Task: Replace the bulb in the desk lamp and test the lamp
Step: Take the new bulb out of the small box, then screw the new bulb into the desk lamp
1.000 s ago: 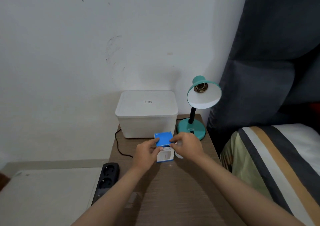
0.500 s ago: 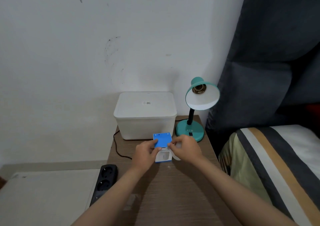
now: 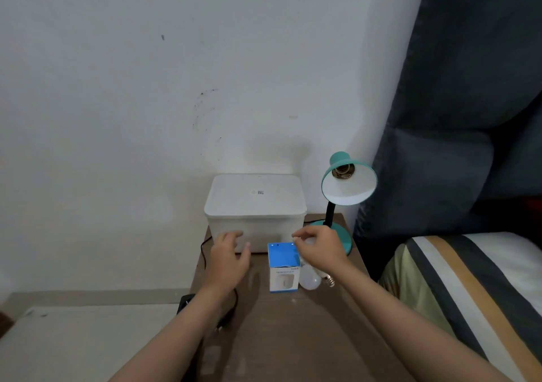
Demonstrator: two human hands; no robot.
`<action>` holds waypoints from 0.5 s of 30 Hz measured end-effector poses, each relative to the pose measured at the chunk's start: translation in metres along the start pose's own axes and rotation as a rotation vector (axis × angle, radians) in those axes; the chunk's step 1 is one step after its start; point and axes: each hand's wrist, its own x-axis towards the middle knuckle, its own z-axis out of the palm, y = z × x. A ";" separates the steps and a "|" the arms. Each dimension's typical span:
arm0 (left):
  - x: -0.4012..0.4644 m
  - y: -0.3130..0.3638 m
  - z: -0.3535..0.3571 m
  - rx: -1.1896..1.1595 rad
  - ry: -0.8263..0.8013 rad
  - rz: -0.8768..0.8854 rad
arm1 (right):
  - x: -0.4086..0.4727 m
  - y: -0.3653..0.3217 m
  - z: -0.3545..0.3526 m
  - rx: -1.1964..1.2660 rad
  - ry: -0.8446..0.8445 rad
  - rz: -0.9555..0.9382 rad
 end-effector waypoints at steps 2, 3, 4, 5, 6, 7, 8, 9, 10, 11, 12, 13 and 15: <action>0.003 -0.001 -0.005 -0.014 0.005 0.009 | 0.001 -0.005 0.001 0.050 0.011 -0.001; 0.004 0.000 -0.006 -0.013 0.003 0.008 | 0.001 -0.008 0.000 0.095 0.016 0.004; 0.004 0.002 -0.007 -0.014 0.003 0.011 | 0.000 -0.012 -0.001 0.156 0.006 0.008; 0.005 0.004 -0.008 -0.013 0.003 0.017 | -0.001 -0.016 -0.004 0.225 -0.015 0.006; 0.006 0.008 -0.007 -0.013 0.005 0.030 | -0.002 -0.020 -0.008 0.285 -0.049 -0.001; 0.008 0.013 -0.007 -0.015 0.006 0.047 | -0.004 -0.025 -0.013 0.325 -0.082 -0.010; 0.011 0.019 -0.007 -0.015 0.007 0.071 | -0.004 -0.029 -0.020 0.342 -0.110 -0.029; 0.013 0.027 -0.006 -0.014 0.006 0.098 | -0.005 -0.031 -0.027 0.338 -0.126 -0.048; 0.017 0.035 -0.004 -0.019 0.005 0.130 | -0.005 -0.034 -0.036 0.330 -0.125 -0.074; 0.021 0.044 -0.002 -0.034 -0.002 0.159 | -0.005 -0.036 -0.046 0.322 -0.111 -0.092; 0.025 0.054 0.000 -0.056 -0.011 0.190 | -0.005 -0.037 -0.057 0.316 -0.082 -0.102; 0.029 0.064 0.003 -0.077 -0.018 0.222 | -0.004 -0.038 -0.067 0.314 -0.046 -0.109; 0.038 0.085 0.010 -0.105 -0.026 0.287 | -0.002 -0.037 -0.086 0.295 0.033 -0.132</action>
